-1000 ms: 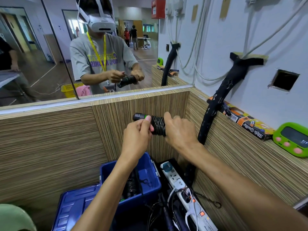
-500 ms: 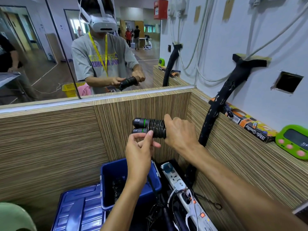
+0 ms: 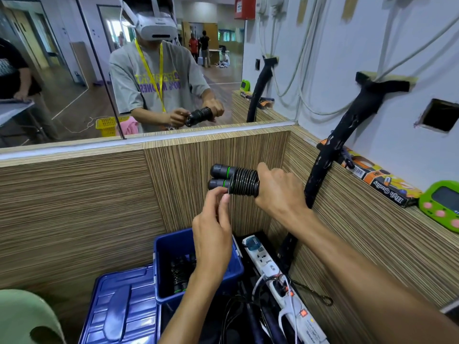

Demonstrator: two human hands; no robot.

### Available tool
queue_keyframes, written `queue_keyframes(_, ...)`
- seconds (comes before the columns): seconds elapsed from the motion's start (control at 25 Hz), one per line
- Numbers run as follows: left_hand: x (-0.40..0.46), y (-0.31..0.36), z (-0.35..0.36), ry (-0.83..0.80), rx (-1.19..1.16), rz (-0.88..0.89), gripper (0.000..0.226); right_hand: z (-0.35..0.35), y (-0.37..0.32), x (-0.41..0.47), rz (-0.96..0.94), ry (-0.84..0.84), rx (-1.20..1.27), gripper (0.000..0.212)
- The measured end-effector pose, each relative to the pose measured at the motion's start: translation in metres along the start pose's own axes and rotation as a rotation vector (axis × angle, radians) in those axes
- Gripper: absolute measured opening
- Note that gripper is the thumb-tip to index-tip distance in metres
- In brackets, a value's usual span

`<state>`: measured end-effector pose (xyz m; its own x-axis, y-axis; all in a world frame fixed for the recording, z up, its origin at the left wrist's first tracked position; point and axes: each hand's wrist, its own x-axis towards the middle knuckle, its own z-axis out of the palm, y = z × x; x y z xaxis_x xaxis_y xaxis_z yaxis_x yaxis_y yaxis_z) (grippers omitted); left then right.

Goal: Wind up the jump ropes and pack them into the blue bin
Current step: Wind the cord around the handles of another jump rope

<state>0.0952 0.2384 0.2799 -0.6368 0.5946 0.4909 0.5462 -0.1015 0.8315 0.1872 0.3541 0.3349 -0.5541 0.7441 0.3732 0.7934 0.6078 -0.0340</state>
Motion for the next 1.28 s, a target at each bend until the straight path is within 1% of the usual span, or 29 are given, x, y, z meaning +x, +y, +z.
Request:
queue_keyframes(0.08, 0.004, -0.003, -0.004, -0.015, 0.254, 0.086, 0.02, 0.0, -0.001, -0.001, -0.001, -0.012, -0.004, 0.038)
queue_keyframes(0.16, 0.007, -0.004, -0.008, -0.004, 0.422, 0.135, 0.023, 0.0, -0.001, -0.001, -0.01, -0.008, -0.006, 0.037)
queue_keyframes(0.24, 0.007, -0.002, -0.011, 0.018, 0.492, 0.162, 0.022, 0.001, -0.002, -0.001, -0.012, -0.002, -0.006, 0.037)
queue_keyframes(0.32, 0.007, -0.001, -0.012, 0.047, 0.515, 0.143, 0.026, 0.001, -0.003, -0.003, -0.019, -0.005, -0.009, 0.036)
queue_keyframes(0.4, 0.008, -0.007, -0.012, 0.073, 0.42, 0.082, 0.028, 0.002, -0.006, -0.004, -0.032, -0.01, -0.014, 0.036)
queue_keyframes(0.56, 0.01, -0.015, -0.01, 0.032, -0.063, -0.185, 0.028, 0.003, -0.012, -0.005, -0.035, -0.016, -0.004, 0.036)
queue_keyframes(0.64, 0.006, -0.009, -0.008, 0.071, -0.142, -0.255, 0.028, 0.003, -0.016, -0.004, -0.043, -0.015, -0.01, 0.035)
queue_keyframes(0.68, 0.003, -0.006, -0.007, 0.099, -0.123, -0.239, 0.027, 0.004, -0.017, -0.004, -0.044, -0.014, -0.009, 0.035)
queue_keyframes(0.76, -0.003, -0.002, -0.007, 0.156, -0.008, -0.138, 0.019, 0.005, -0.019, -0.005, -0.053, -0.005, -0.008, 0.034)
queue_keyframes(0.8, -0.004, -0.002, -0.01, 0.157, 0.062, -0.091, 0.016, 0.005, -0.019, -0.006, -0.061, -0.004, -0.008, 0.033)
queue_keyframes(0.92, -0.003, -0.003, -0.019, 0.048, 0.277, -0.013, 0.017, 0.009, -0.016, -0.008, -0.063, -0.026, -0.001, 0.034)
queue_keyframes(1.04, -0.003, 0.002, -0.023, -0.062, 0.482, 0.066, 0.026, 0.011, -0.017, -0.009, -0.061, -0.037, -0.002, 0.035)
queue_keyframes(1.12, 0.002, 0.002, -0.026, -0.09, 0.572, 0.073, 0.029, 0.012, -0.018, -0.008, -0.065, -0.036, 0.001, 0.035)
queue_keyframes(1.2, 0.008, 0.002, -0.029, -0.107, 0.644, 0.043, 0.026, 0.012, -0.018, -0.007, -0.062, -0.033, 0.011, 0.035)
queue_keyframes(1.28, 0.009, 0.003, -0.029, -0.089, 0.723, 0.06, 0.028, 0.011, -0.019, -0.005, -0.056, -0.031, 0.005, 0.036)
